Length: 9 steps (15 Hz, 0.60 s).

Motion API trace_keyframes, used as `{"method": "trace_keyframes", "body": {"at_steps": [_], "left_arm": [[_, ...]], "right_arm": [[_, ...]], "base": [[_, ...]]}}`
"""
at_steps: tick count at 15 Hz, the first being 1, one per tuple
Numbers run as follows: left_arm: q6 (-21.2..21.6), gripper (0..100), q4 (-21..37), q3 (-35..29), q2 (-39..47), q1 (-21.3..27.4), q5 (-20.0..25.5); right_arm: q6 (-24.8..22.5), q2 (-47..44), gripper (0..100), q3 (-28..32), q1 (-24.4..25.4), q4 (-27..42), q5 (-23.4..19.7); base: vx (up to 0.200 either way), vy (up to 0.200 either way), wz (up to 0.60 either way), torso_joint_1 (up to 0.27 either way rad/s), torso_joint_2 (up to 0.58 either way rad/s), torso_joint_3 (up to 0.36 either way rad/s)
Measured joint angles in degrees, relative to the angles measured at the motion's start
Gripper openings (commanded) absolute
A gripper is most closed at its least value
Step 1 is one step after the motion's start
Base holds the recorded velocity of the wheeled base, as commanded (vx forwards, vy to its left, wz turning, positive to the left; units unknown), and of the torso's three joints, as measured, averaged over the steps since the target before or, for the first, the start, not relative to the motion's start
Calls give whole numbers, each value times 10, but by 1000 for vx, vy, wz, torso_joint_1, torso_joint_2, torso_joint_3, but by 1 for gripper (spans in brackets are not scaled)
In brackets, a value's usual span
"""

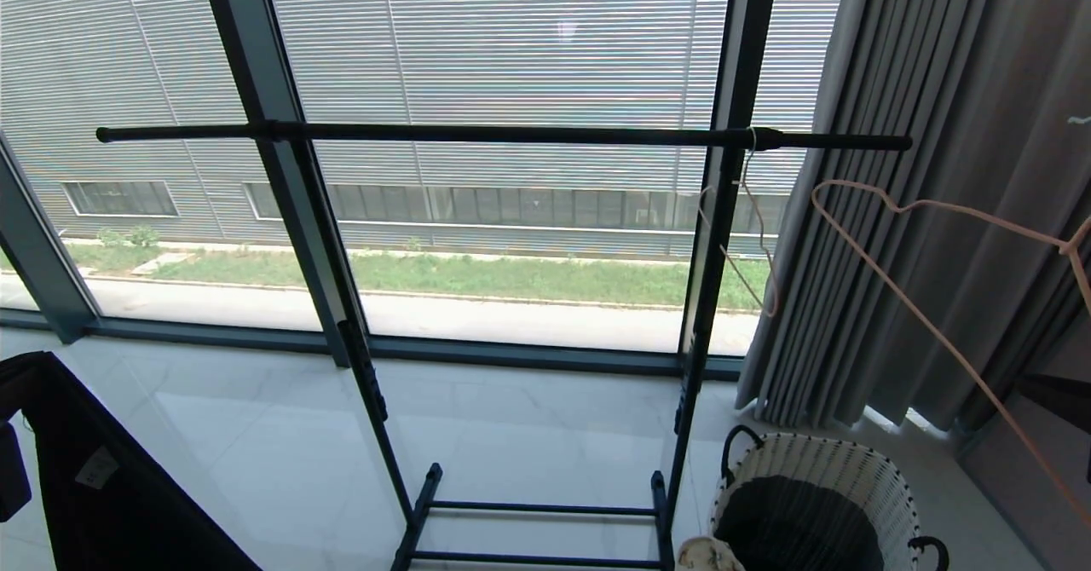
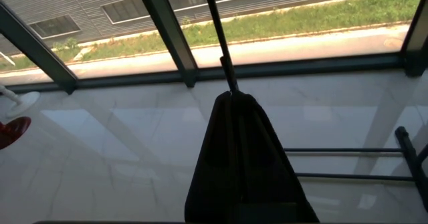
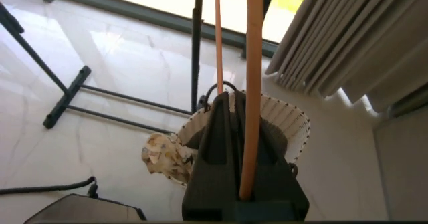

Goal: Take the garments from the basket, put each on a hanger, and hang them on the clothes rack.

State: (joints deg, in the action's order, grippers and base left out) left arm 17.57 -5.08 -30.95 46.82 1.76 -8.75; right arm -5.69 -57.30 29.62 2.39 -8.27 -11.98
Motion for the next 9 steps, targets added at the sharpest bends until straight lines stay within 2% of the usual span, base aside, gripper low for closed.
{"method": "trace_keyframes", "body": {"at_steps": [4,9], "left_arm": [[0,0,0,-1,-1,0,0],[0,0,0,-1,-1,0,0]], "right_arm": [[-1,35,0,4,40,25,-1],[-20,59,0,1,54,64,0]], "base": [[0,200,0,5,2,4],[0,200,0,1,2,3]]}}
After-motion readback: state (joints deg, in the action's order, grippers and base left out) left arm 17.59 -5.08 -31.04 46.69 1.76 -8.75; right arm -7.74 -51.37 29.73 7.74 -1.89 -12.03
